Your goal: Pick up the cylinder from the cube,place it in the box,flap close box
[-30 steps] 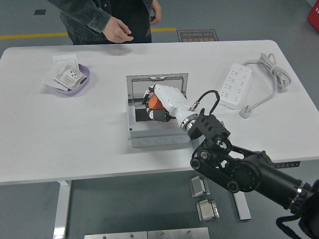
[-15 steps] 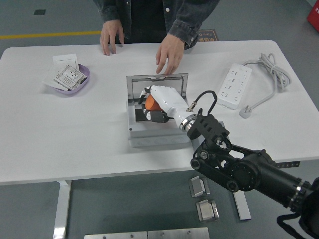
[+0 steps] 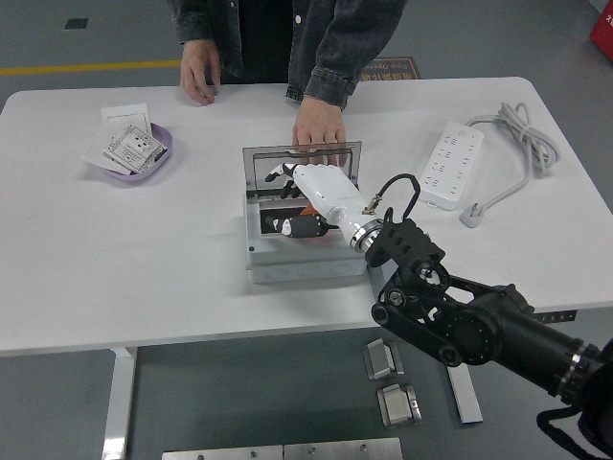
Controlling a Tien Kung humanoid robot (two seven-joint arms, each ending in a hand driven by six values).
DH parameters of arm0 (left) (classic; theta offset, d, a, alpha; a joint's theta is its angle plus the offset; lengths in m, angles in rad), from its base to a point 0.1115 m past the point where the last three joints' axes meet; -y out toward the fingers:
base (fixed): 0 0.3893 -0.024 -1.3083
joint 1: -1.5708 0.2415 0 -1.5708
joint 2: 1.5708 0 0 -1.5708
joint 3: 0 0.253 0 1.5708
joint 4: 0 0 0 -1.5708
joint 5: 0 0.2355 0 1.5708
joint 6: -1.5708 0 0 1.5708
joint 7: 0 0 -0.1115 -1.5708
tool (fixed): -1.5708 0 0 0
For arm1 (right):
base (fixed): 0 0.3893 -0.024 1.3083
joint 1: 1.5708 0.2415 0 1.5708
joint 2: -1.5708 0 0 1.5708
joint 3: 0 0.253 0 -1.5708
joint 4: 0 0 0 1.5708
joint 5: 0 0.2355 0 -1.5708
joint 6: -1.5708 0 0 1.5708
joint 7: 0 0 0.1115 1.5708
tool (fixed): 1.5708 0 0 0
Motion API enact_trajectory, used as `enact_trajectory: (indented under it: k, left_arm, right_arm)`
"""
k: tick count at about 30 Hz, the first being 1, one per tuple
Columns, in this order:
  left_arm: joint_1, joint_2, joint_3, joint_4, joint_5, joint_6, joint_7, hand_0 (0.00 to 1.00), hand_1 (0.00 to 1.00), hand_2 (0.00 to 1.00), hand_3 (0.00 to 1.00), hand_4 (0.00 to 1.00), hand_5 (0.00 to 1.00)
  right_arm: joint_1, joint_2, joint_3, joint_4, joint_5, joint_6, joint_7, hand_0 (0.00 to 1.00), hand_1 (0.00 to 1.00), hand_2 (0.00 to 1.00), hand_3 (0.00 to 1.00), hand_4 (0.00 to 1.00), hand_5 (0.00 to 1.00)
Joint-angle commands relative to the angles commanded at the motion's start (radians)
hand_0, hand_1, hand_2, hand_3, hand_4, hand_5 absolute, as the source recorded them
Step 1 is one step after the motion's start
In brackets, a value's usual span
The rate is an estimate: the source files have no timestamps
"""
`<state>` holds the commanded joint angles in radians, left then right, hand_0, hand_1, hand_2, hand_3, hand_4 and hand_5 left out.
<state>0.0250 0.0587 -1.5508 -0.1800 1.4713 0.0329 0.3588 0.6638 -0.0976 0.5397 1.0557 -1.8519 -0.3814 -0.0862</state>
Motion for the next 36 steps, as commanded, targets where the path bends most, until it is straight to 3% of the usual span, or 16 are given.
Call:
enact_trajectory:
  k: [11,19,24,28,36]
  left_arm:
    - [0.007,-0.006,0.006,0.000,-0.002,-0.001,-0.002,0.637,0.635,0.459,0.605,0.679,0.317]
    - [0.012,-0.008,0.005,0.000,-0.003,0.000,0.000,0.637,0.635,0.455,0.603,0.677,0.316]
    - [0.013,-0.008,0.003,0.000,0.000,0.001,0.001,0.637,0.634,0.454,0.603,0.677,0.315]
    - [0.012,-0.006,0.001,0.000,0.001,0.001,0.002,0.637,0.635,0.454,0.603,0.675,0.313]
    - [0.012,-0.004,0.003,0.000,0.001,0.000,0.006,0.637,0.634,0.451,0.602,0.674,0.314]
  right_arm:
    - [-0.037,-0.045,0.039,0.086,0.141,-0.019,0.038,0.675,0.525,0.545,0.730,0.877,0.291]
    - [-0.051,-0.089,0.099,0.189,0.158,-0.003,0.028,0.678,0.522,0.548,0.729,0.882,0.287]
    - [-0.037,-0.095,0.119,0.228,0.154,0.010,0.016,0.678,0.523,0.546,0.729,0.889,0.306]
    - [-0.014,-0.088,0.130,0.220,0.147,0.022,0.007,0.680,0.525,0.546,0.729,0.889,0.316]
    - [0.031,-0.070,0.141,0.144,0.145,0.051,0.000,0.679,0.523,0.559,0.729,0.894,0.346]
